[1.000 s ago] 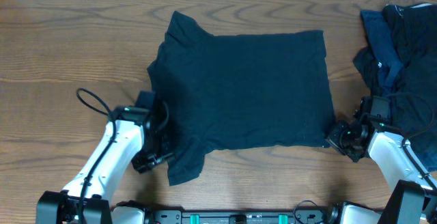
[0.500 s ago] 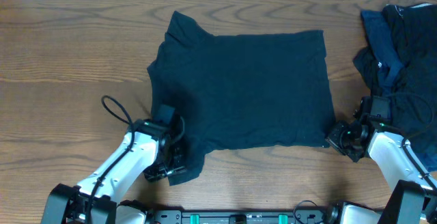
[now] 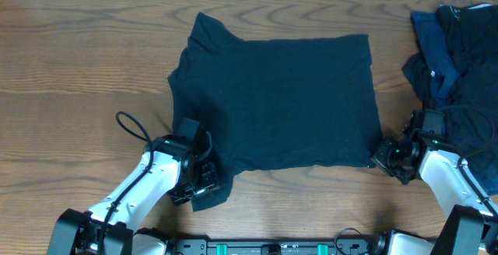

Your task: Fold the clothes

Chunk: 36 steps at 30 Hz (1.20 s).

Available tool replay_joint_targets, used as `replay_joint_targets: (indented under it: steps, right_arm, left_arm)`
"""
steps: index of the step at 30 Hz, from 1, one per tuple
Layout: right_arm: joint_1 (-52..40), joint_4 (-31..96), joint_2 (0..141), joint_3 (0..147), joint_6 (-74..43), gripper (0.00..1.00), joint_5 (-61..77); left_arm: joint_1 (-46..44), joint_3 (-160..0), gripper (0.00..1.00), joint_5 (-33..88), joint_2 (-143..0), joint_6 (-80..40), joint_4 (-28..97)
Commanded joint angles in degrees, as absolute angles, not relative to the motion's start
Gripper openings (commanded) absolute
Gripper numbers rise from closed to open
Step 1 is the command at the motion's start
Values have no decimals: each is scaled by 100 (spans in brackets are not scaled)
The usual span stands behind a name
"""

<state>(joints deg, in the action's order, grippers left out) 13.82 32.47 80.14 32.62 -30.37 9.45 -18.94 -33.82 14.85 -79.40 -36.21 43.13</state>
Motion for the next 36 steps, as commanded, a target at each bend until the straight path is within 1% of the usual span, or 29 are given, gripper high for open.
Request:
replay_joint_targets:
  steps: [1,9,10,11,12,14,15,16,23,28,36]
  right_arm:
    - [1424,3253,8178,3105,-3009,1,930]
    - [1424,3256,8178,3105,-2980,1,930]
    - [1424,3256,8178,3105,-2967,1,930]
    - [1424,3258,8178,3105,-2969,1,930]
    - [1424,3258,8178,3105,-2969,1,930]
    - [1424,3256,8178,3105,-2969,1,930]
    - [1424,3256,8176,3105,-2969,1,930]
    - [1424,3260,8176,3105,-2969,1,930]
    - [1424,3387,8106,3223,-2943,1,930]
    - [1428,4095,7817,3649,-2818,1,873]
    - [1446,5050,7135,4222,-2818,1,526]
  left_arm:
    - [-1911,-3361,73,1562,-7942,-3653,4316]
    - [-1911,-3267,73,1564,-7942,-3677,4309]
    - [-1911,-3267,72,1564,-7942,-3677,4311]
    - [-1911,-3267,65,1564,-7942,-3677,4311]
    - [-1911,-3267,54,1564,-7942,-3677,4311]
    - [-1909,-3267,22,1564,-7942,-3675,4309]
    - [-1909,-3267,13,1564,-7942,-3675,4309]
    - [-1909,-3267,6,1564,-7942,-3675,4311]
    - [-1905,-3389,6,1621,-7913,-3575,4442]
    - [-1905,-3863,6,1562,-7767,-3301,5037]
    - [-1905,-4222,6,1435,-7529,-3301,6007]
